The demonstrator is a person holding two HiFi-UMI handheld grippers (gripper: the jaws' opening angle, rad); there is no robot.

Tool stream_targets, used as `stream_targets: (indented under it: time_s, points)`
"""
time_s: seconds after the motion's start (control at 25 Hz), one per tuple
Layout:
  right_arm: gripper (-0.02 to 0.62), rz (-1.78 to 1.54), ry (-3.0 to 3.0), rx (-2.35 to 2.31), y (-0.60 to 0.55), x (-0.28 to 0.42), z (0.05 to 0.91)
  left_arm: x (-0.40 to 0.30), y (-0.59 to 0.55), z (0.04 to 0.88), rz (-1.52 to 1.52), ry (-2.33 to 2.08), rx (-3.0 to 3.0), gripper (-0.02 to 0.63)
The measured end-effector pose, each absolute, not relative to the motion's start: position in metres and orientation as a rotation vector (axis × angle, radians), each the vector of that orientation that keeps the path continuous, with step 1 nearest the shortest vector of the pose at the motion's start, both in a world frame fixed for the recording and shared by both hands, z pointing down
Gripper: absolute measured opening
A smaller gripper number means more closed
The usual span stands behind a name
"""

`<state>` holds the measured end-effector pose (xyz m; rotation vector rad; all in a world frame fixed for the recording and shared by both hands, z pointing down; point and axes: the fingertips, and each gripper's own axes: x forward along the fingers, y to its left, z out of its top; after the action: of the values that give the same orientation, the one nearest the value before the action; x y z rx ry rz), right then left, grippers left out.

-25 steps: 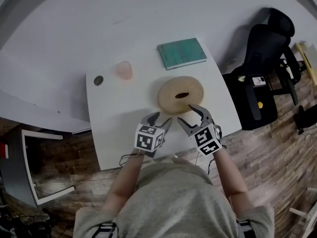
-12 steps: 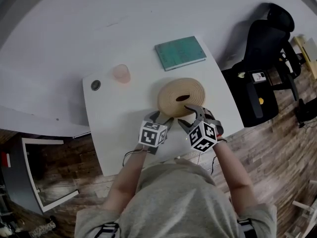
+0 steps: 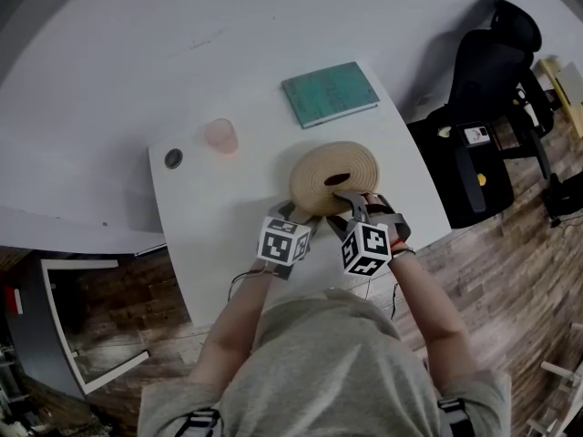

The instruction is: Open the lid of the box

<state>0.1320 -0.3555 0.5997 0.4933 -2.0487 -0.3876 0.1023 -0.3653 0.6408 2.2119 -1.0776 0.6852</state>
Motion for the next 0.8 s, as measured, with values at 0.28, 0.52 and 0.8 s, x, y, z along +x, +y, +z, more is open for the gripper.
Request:
stream_targets:
  time_s: [0.28,0.52,0.8]
  points:
    - [0.214,-0.416,-2.028,0.486,-0.354,0.134,0.601,0.104,-0.364,0.642,0.693,-1.081,2.214,0.264]
    - [0.185,-0.446,-2.013,0.479,-0.352,0.133,0.598,0.103,-0.365,0.641,0.699,-1.086,2.214,0.264]
    - [0.158,-0.466,-2.036,0.487,-0.35,0.133,0.586,0.102,-0.365,0.641,0.713,-1.096,2.211,0.264]
